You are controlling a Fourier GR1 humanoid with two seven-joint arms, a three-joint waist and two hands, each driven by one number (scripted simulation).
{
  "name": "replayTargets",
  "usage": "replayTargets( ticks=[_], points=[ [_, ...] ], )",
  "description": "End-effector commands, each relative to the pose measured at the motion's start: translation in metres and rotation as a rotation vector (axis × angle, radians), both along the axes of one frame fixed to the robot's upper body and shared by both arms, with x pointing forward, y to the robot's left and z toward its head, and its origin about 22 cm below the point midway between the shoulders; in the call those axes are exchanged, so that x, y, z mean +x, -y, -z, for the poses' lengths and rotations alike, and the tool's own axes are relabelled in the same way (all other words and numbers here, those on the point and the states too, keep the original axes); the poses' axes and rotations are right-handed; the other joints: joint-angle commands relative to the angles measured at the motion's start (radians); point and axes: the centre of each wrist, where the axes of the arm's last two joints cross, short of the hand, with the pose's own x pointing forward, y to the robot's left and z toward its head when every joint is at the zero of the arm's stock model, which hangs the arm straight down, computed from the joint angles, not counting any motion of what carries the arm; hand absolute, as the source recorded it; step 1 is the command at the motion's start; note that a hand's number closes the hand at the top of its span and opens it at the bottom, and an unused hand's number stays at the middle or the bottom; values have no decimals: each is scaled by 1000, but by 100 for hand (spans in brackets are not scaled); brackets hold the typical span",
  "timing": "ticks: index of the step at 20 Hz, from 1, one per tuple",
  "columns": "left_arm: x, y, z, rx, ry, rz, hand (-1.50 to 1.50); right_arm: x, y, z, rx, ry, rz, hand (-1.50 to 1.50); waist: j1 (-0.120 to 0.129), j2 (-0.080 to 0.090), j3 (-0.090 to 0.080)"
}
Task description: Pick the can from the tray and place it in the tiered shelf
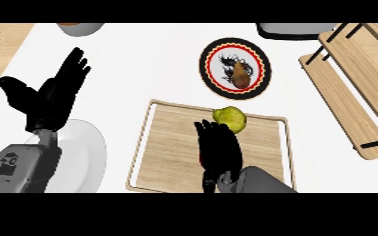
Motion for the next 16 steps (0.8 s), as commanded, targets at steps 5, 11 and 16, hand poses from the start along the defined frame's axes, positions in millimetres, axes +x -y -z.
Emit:
replayTargets(
  ticks=[5,11,16],
  points=[
    [-2,-7,-4,-7,-12,9,0,-3,-15,11,-110,23,-23,150,2,1,0],
    [-8,11,-10,-7,7,12,0,19,-2,16,-89,116,-56,150,3,1,1],
    [-3,-2,2,-23,3,1,0,-45,-16,41,2,147,-33,150,-3,1,0]
  ],
)
